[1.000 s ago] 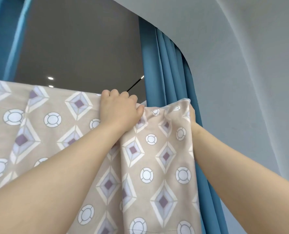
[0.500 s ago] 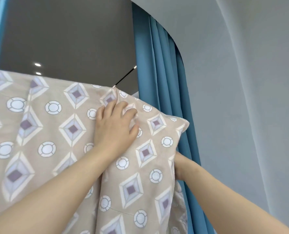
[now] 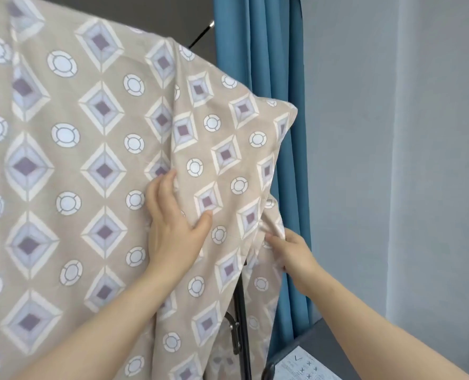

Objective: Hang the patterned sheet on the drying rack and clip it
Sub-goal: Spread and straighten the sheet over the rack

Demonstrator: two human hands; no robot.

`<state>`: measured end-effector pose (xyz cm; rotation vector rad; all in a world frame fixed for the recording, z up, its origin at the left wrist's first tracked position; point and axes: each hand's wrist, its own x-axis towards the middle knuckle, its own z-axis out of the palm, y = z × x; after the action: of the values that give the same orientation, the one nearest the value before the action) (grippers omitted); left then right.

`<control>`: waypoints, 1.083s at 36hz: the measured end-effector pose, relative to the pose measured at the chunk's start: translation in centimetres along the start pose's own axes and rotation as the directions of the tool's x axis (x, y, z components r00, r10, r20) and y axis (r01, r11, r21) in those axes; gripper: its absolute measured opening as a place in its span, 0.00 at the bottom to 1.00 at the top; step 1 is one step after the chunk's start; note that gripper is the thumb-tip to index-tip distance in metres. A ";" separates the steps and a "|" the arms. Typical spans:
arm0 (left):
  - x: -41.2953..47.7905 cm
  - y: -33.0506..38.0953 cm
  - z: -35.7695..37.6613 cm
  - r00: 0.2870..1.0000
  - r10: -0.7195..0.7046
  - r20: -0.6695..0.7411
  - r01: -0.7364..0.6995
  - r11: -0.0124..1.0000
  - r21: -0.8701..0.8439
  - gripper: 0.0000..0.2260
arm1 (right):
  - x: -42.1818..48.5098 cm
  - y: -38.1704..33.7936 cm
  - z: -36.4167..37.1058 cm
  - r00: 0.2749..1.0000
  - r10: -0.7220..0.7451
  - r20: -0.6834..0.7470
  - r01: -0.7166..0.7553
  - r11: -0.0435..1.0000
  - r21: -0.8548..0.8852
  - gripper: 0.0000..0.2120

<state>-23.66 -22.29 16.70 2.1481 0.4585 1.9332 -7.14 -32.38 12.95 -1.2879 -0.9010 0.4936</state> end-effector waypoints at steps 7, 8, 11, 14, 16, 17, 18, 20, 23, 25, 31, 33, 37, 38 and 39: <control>-3.7 -0.1 0.1 0.891 -0.380 0.250 0.415 0.903 -0.107 0.16 | -3.7 2.3 0.6 0.968 -0.022 0.248 0.024 1.000 -0.004 0.12; -4.4 -0.2 0.1 0.859 -0.392 0.330 0.441 0.893 -0.088 0.15 | -3.9 2.7 0.8 0.952 0.031 0.305 -0.008 0.997 -0.076 0.13; -5.5 -0.2 -0.1 0.731 -0.474 0.491 0.533 0.846 0.022 0.11 | -4.4 3.2 0.9 0.956 0.101 0.274 -0.039 0.974 -0.223 0.08; -5.2 -0.3 -0.8 0.769 -0.492 0.408 0.526 0.850 0.033 0.09 | -4.2 3.2 -0.1 0.996 -0.038 -0.083 0.023 0.983 -0.181 0.10; -4.9 -0.4 -1.2 0.822 -0.490 0.289 0.515 0.857 -0.012 0.15 | -4.2 3.1 -1.4 0.930 -0.116 -0.350 0.086 0.991 -0.098 0.13; -4.9 -0.3 -1.4 0.826 -0.499 0.262 0.532 0.844 -0.071 0.16 | -4.3 3.1 -2.0 0.890 -0.136 -0.434 0.111 0.990 -0.084 0.14; -5.0 0.1 -1.5 0.820 -0.508 0.265 0.555 0.818 -0.151 0.15 | -4.3 3.1 -2.5 0.868 -0.144 -0.475 0.122 0.989 -0.078 0.14; -5.5 1.1 -1.3 0.800 -0.477 0.364 0.576 0.782 -0.240 0.10 | -4.7 2.9 -3.0 0.907 -0.103 -0.409 0.087 0.995 -0.058 0.12; -6.4 3.2 0.3 0.645 -0.310 0.698 0.540 0.831 -0.131 0.07 | -5.5 3.4 -2.7 0.984 0.102 -0.147 -0.136 0.962 -0.236 0.08; -6.7 4.0 1.4 0.584 -0.294 0.757 0.562 0.819 -0.115 0.04 | -5.7 4.7 -3.1 0.968 0.222 -0.114 -0.249 0.899 -0.361 0.10; -7.3 2.9 2.7 0.739 -0.342 0.581 0.510 0.847 -0.151 0.07 | -7.0 4.8 -5.4 0.797 -0.110 -0.594 0.053 0.992 -0.113 0.13; -7.7 2.7 2.8 0.754 -0.300 0.585 0.431 0.897 -0.096 0.07 | -7.6 4.7 -5.8 0.808 -0.154 -0.569 0.077 0.985 -0.157 0.13; -8.3 3.2 3.5 0.761 -0.304 0.573 0.436 0.894 -0.103 0.11 | -8.1 6.4 -5.5 0.911 -0.019 -0.412 -0.089 0.966 -0.242 0.08; -8.4 3.4 3.6 0.768 -0.307 0.562 0.437 0.893 -0.109 0.13 | -8.0 6.5 -5.5 0.885 -0.046 -0.464 -0.065 0.973 -0.221 0.11; -8.5 3.6 3.7 0.779 -0.310 0.545 0.439 0.891 -0.120 0.16 | -8.1 6.2 -5.5 0.858 -0.084 -0.507 -0.025 0.979 -0.204 0.13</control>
<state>-20.41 -28.57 9.66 2.0940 0.4736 1.0763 -6.49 -40.35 4.52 -1.4940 -0.5229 0.0143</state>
